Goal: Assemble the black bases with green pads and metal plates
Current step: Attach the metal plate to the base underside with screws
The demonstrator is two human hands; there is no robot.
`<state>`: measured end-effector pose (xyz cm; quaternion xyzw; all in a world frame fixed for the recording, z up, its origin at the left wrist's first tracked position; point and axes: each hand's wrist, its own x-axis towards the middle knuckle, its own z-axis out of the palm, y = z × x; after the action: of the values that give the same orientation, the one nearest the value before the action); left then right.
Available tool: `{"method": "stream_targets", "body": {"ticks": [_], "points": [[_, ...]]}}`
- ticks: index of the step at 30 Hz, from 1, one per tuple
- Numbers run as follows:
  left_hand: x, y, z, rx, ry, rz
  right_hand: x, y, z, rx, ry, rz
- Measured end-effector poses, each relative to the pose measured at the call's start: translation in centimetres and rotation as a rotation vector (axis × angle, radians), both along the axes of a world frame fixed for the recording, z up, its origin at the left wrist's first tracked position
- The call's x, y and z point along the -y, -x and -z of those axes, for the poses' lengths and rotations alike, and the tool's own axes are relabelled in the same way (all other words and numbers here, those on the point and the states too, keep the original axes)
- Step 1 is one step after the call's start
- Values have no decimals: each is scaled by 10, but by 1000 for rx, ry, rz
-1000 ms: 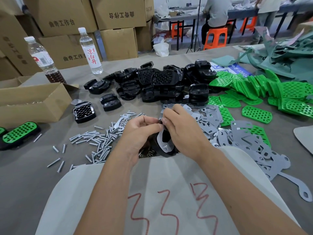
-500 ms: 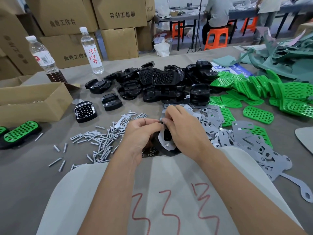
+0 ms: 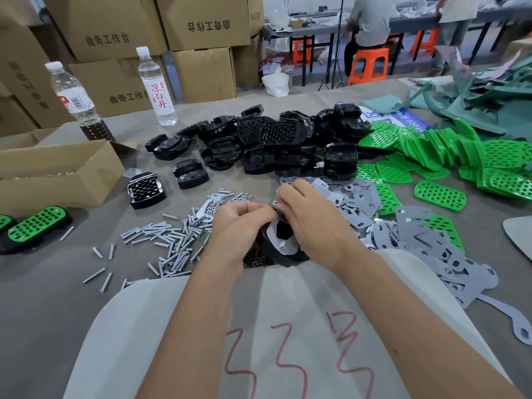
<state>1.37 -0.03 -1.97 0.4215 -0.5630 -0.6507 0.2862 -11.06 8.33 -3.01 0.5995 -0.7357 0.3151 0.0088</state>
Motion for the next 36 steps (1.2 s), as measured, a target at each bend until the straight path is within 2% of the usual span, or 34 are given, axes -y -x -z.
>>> {"method": "stream_targets", "body": {"ticks": [5, 9, 14, 17, 24, 29, 33, 36], "points": [[-2, 2, 0, -11, 112, 12, 3, -2, 3, -111, 26, 127], [-5, 4, 0, -30, 116, 20, 6, -2, 4, -139, 76, 244], [-2, 3, 0, -31, 66, -36, -1, 2, 6, -29, 30, 80], [0, 0, -1, -15, 83, -31, -1, 1, 5, -31, 30, 20], [-1, 1, -1, -7, 89, -7, 1, 2, 6, -93, 75, 66], [1, -1, 0, -13, 108, -12, 2, 1, 7, -90, 78, -4], [1, 0, 0, -28, 131, 9, 5, -2, 9, -130, 128, 95], [7, 0, 3, -26, 141, -26, 6, -1, 10, -50, 150, 119]]}}
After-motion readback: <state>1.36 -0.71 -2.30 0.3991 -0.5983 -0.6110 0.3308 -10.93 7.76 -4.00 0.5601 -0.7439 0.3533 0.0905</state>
